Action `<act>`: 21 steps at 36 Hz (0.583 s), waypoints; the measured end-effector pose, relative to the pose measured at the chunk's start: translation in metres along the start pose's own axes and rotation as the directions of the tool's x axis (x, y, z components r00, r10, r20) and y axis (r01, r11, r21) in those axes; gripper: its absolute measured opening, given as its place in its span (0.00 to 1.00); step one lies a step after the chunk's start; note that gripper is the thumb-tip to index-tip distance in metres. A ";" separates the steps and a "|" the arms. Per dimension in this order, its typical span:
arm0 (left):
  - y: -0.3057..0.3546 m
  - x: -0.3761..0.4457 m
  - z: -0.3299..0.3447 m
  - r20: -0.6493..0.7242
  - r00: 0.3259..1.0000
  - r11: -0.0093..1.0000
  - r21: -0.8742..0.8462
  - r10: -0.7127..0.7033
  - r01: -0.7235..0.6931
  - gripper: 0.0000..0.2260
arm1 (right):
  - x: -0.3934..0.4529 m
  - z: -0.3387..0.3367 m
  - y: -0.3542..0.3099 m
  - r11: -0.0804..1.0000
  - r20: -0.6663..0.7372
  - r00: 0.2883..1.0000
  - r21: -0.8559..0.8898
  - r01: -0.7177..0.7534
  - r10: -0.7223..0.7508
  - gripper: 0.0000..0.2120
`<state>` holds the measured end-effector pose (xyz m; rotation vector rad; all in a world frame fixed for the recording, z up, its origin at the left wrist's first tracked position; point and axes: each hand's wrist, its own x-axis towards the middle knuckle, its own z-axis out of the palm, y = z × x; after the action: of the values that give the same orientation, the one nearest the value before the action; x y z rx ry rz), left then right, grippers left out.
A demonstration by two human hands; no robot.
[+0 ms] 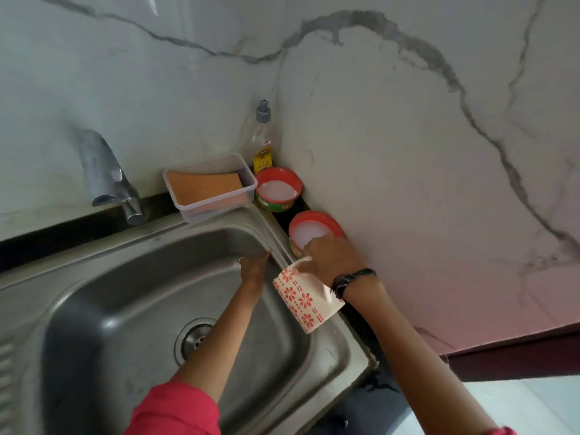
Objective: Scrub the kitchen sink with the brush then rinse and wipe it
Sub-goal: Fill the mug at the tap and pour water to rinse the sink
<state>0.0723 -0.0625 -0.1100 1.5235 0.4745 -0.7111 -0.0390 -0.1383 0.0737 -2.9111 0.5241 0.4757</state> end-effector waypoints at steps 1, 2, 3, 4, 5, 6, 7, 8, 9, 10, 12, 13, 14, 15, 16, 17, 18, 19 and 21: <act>0.000 -0.006 -0.005 0.038 0.999 1.000 0.027 -0.015 0.014 0.27 | 0.002 -0.001 -0.003 1.000 0.031 1.000 -0.022 0.000 0.000 0.19; -0.002 -0.011 -0.011 0.088 0.995 0.998 0.056 -0.039 0.034 0.25 | 0.005 -0.002 -0.007 0.999 0.058 0.998 -0.052 0.002 0.001 0.19; -0.004 -0.014 -0.017 0.136 0.989 0.995 0.094 -0.052 0.039 0.24 | 0.008 -0.004 -0.012 0.996 0.081 0.997 -0.086 0.013 -0.006 0.20; -0.005 -0.017 -0.024 0.187 0.980 0.990 0.138 -0.067 0.042 0.24 | 0.012 -0.005 -0.018 0.993 0.093 0.995 -0.116 0.032 -0.021 0.20; -0.007 -0.018 -0.031 0.213 0.974 0.983 0.179 -0.076 0.037 0.25 | 0.016 -0.007 -0.025 0.988 0.085 0.995 -0.141 0.056 -0.045 0.19; -0.007 -0.017 -0.039 0.215 0.974 0.976 0.218 -0.078 0.030 0.26 | 0.021 -0.009 -0.032 0.984 0.062 0.995 -0.159 0.083 -0.074 0.18; -0.005 -0.017 -0.048 0.212 0.975 0.972 0.234 -0.069 0.018 0.26 | 0.027 -0.012 -0.039 0.979 0.034 0.994 -0.169 0.111 -0.107 0.17; 0.000 -0.018 -0.056 0.210 0.976 0.972 0.236 -0.062 0.011 0.24 | 0.033 -0.017 -0.046 0.976 0.009 0.990 -0.170 0.139 -0.140 0.17; 0.003 -0.016 -0.065 0.194 0.980 0.971 0.239 -0.044 -0.004 0.22 | 0.038 -0.021 -0.053 0.971 -0.004 0.985 -0.169 0.168 -0.171 0.18; 0.007 -0.017 -0.073 0.178 0.984 0.971 0.241 -0.030 -0.014 0.20 | 0.043 -0.025 -0.060 0.965 -0.002 0.980 -0.176 0.197 -0.200 0.19; 0.014 -0.021 -0.090 0.160 0.987 0.972 0.233 -0.011 -0.027 0.16 | 0.049 -0.028 -0.073 0.943 0.015 0.965 -0.212 0.258 -0.260 0.20; 0.017 -0.023 -0.099 0.153 0.988 0.973 0.228 0.005 -0.040 0.15 | 0.050 -0.027 -0.078 0.929 0.022 0.957 -0.234 0.285 -0.288 0.20; 0.022 -0.024 -0.108 0.146 0.989 0.974 0.216 0.030 -0.061 0.15 | 0.050 -0.024 -0.082 0.917 0.020 0.950 -0.252 0.308 -0.313 0.19; 0.027 -0.025 -0.117 0.131 0.989 0.976 0.198 0.066 -0.091 0.15 | 0.050 -0.019 -0.086 0.905 0.008 0.941 -0.272 0.328 -0.339 0.18; 0.031 -0.026 -0.126 0.104 0.989 0.979 0.167 0.103 -0.120 0.15 | 0.050 -0.013 -0.090 0.894 -0.013 0.931 -0.286 0.346 -0.364 0.16; 0.037 -0.029 -0.135 0.050 0.989 0.979 0.140 0.140 -0.146 0.14 | 0.050 -0.007 -0.093 0.886 -0.031 0.923 -0.293 0.359 -0.384 0.15; 0.044 -0.032 -0.142 -0.027 0.984 0.978 0.114 0.178 -0.173 0.11 | 0.050 -0.002 -0.096 0.884 -0.046 0.916 -0.282 0.372 -0.400 0.15; 0.052 -0.035 -0.149 -0.123 0.968 0.974 0.092 0.218 -0.207 0.08 | 0.051 0.003 -0.100 0.885 -0.052 0.910 -0.261 0.386 -0.412 0.15; 0.069 -0.036 -0.163 -0.303 0.898 0.947 0.093 0.320 -0.306 0.05 | 0.051 0.011 -0.106 0.902 -0.061 0.907 -0.153 0.404 -0.416 0.17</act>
<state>0.1172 0.0968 -0.0381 1.7140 0.4369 -0.2267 0.0420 -0.0534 0.0550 -3.0619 -0.1278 0.3277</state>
